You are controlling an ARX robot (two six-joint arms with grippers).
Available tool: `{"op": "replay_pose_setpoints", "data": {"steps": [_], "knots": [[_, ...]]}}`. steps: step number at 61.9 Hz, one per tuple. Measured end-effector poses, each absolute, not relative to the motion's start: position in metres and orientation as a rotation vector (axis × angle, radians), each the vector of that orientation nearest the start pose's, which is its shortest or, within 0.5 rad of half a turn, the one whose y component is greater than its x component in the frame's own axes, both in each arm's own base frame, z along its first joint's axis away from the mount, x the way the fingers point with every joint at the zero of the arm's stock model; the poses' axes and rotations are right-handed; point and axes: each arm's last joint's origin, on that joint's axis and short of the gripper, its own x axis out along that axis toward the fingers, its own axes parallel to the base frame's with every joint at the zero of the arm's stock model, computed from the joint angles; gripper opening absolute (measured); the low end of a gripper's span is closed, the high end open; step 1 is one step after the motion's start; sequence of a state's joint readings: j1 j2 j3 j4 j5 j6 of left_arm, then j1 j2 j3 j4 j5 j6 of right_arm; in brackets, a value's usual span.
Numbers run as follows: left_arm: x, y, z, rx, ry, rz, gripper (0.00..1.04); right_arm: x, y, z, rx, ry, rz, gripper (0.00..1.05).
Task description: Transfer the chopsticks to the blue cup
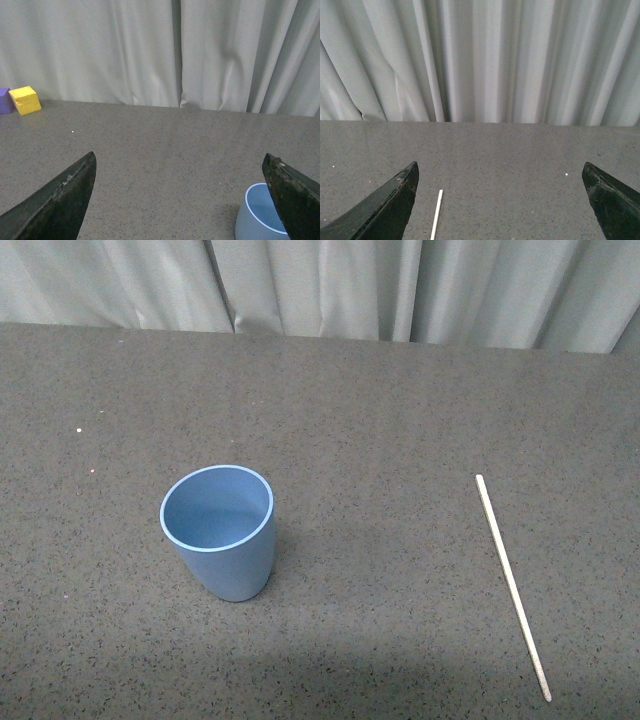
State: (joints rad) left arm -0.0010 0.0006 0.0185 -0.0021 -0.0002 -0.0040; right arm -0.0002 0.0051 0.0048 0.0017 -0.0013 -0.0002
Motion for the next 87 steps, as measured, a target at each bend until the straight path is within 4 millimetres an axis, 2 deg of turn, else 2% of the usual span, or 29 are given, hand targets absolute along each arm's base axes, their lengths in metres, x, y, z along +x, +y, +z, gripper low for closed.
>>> {"op": "replay_pose_setpoints", "data": {"steps": [64,68,72,75,83,87], "knots": [[0.097,0.000,0.170,-0.004,-0.016,-0.001,0.98,0.098,0.000,0.165,0.000,-0.001,0.001,0.95],[0.097,0.000,0.170,-0.004,-0.016,-0.001,0.98,0.099,0.000,0.164,-0.056,0.022,-0.088,0.95],[0.097,0.000,0.170,-0.004,-0.016,0.002,0.98,0.104,0.003,0.162,-0.221,0.121,-0.217,0.95],[0.097,0.000,0.170,-0.004,-0.016,0.001,0.98,0.109,0.006,0.160,-0.290,0.191,-0.223,0.95],[0.097,0.000,0.170,-0.004,-0.016,0.000,0.98,0.129,0.015,0.162,-0.293,0.326,-0.136,0.95],[0.097,0.000,0.170,-0.004,-0.016,-0.001,0.98,0.145,0.023,0.165,-0.252,0.397,-0.062,0.95]]}}
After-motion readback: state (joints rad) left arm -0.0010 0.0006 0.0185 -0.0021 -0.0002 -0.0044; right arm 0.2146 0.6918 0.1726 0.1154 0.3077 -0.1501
